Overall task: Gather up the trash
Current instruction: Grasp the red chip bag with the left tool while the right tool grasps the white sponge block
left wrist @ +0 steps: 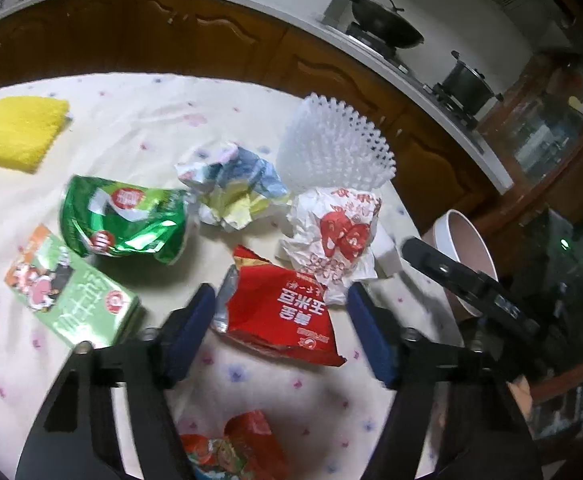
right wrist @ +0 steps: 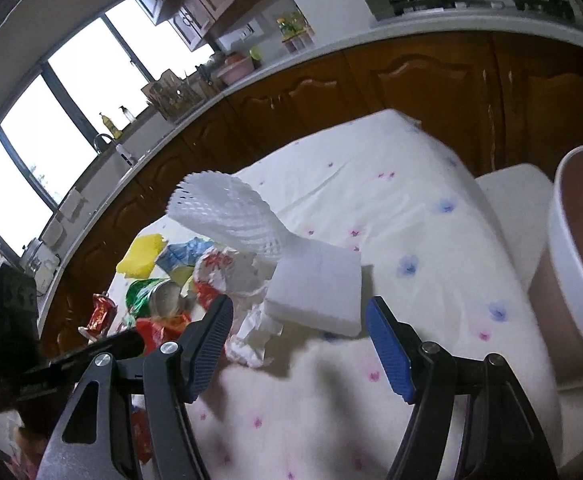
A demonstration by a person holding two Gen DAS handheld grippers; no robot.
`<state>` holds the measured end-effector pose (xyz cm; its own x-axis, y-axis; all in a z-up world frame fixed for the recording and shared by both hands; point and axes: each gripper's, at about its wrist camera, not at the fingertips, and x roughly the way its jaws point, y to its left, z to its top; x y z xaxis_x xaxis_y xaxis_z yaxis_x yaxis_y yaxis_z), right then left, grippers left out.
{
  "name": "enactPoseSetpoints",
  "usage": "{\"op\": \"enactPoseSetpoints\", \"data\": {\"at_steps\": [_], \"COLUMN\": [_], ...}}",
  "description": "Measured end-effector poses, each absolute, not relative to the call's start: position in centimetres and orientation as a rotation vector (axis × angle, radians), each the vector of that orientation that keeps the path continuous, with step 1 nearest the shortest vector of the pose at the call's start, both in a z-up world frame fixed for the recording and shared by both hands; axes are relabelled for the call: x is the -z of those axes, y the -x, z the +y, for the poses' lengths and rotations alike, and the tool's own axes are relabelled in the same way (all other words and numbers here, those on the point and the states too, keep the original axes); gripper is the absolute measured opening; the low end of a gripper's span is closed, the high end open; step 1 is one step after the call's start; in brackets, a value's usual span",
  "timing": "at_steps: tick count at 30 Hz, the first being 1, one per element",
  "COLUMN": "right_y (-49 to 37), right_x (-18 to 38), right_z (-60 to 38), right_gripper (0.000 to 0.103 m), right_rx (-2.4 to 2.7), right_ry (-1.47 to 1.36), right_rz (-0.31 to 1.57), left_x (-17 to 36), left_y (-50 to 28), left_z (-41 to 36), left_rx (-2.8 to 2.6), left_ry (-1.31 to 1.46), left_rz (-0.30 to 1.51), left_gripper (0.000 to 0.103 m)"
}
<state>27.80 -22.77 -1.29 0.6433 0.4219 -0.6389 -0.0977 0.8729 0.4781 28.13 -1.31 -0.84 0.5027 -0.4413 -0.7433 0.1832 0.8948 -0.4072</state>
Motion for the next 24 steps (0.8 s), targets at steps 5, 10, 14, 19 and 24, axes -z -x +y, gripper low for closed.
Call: {"op": "enactPoseSetpoints", "data": {"at_steps": [5, 10, 14, 19, 24], "right_y": [-29.3, -29.0, -28.0, -26.4, -24.6], "right_x": [3.0, 3.4, 2.7, 1.3, 0.0], "right_z": [-22.5, -23.0, -23.2, -23.5, -24.6], "right_gripper": [0.073, 0.058, 0.056, 0.056, 0.056], "right_rx": [-0.321, -0.314, -0.311, -0.303, -0.294], "right_ry": [-0.453, -0.454, -0.432, -0.416, -0.428], "right_rz": [0.879, 0.867, 0.838, 0.798, 0.766], "left_x": [1.5, 0.8, -0.1, -1.7, -3.4], "left_y": [-28.3, -27.6, -26.8, -25.7, -24.6], "left_z": [-1.4, -1.3, -1.8, -2.1, -2.6], "left_rx": [0.418, 0.431, 0.441, 0.46, 0.49], "left_ry": [0.306, 0.294, 0.273, 0.267, 0.263], "left_rz": [0.994, 0.965, 0.936, 0.891, 0.85], "left_gripper": [0.016, 0.002, 0.0, 0.0, 0.0]}}
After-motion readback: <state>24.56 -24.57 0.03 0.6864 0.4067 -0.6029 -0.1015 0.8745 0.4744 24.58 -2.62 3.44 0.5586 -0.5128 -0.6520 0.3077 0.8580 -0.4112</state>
